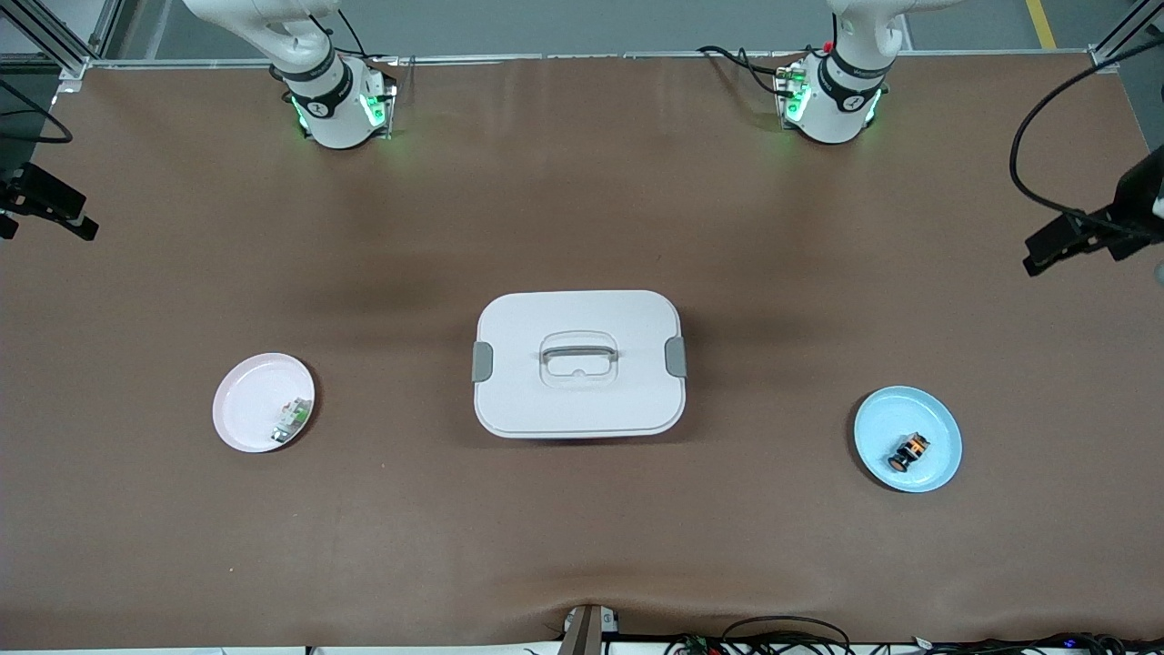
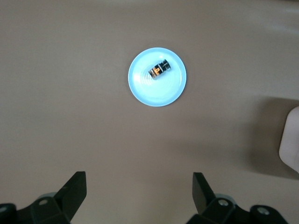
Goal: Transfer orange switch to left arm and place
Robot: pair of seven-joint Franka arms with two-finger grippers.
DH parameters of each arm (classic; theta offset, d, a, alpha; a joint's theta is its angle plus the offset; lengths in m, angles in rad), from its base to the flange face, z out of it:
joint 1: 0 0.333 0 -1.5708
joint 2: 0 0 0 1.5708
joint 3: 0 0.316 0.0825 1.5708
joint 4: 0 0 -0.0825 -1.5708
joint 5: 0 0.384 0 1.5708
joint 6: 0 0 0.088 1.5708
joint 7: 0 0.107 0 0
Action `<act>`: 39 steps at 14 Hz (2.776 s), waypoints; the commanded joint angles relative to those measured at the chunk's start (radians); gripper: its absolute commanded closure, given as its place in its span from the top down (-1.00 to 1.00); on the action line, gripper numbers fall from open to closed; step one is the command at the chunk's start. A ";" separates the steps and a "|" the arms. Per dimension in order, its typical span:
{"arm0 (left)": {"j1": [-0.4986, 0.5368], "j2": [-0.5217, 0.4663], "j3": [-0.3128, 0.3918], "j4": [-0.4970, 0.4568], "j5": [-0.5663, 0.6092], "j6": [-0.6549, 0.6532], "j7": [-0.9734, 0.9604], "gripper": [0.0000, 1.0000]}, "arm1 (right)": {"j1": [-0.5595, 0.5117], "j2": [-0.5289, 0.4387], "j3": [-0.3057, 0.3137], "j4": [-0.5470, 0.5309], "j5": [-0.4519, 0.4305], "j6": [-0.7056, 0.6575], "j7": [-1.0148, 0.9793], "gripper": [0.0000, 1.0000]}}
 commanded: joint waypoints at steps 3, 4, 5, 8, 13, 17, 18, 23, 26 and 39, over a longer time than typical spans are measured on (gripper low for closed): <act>-0.024 -0.117 0.026 -0.091 -0.021 -0.015 0.017 1.00 | 0.004 0.017 -0.001 0.029 -0.014 -0.017 0.002 1.00; -0.022 -0.119 0.023 -0.091 -0.021 -0.017 0.017 1.00 | 0.004 0.018 -0.001 0.029 -0.015 -0.017 0.002 1.00; -0.024 -0.119 0.020 -0.091 -0.021 -0.018 0.017 1.00 | 0.004 0.021 -0.001 0.029 -0.015 -0.017 0.002 1.00; -0.024 -0.119 -0.005 -0.089 -0.024 -0.044 0.017 1.00 | -0.004 0.021 -0.001 0.029 -0.011 -0.017 -0.003 1.00; -0.024 -0.146 -0.031 -0.086 -0.064 -0.073 0.039 1.00 | -0.008 0.024 -0.003 0.029 -0.007 -0.016 -0.003 1.00; -0.016 -0.140 -0.022 -0.063 -0.076 -0.104 0.104 1.00 | -0.007 0.024 -0.003 0.029 -0.007 -0.017 -0.003 1.00; -0.016 -0.134 -0.019 -0.057 -0.076 -0.106 0.107 1.00 | -0.007 0.024 -0.003 0.029 -0.007 -0.016 -0.003 1.00; -0.017 -0.114 -0.022 -0.032 -0.076 -0.106 0.101 1.00 | -0.008 0.024 -0.003 0.029 -0.007 -0.016 -0.003 1.00; -0.020 -0.112 -0.026 -0.026 -0.076 -0.106 0.101 1.00 | -0.008 0.024 -0.003 0.029 -0.007 -0.016 -0.003 1.00; -0.016 -0.100 -0.022 -0.018 -0.070 -0.113 0.093 1.00 | -0.008 0.030 -0.003 0.029 -0.007 -0.016 -0.003 1.00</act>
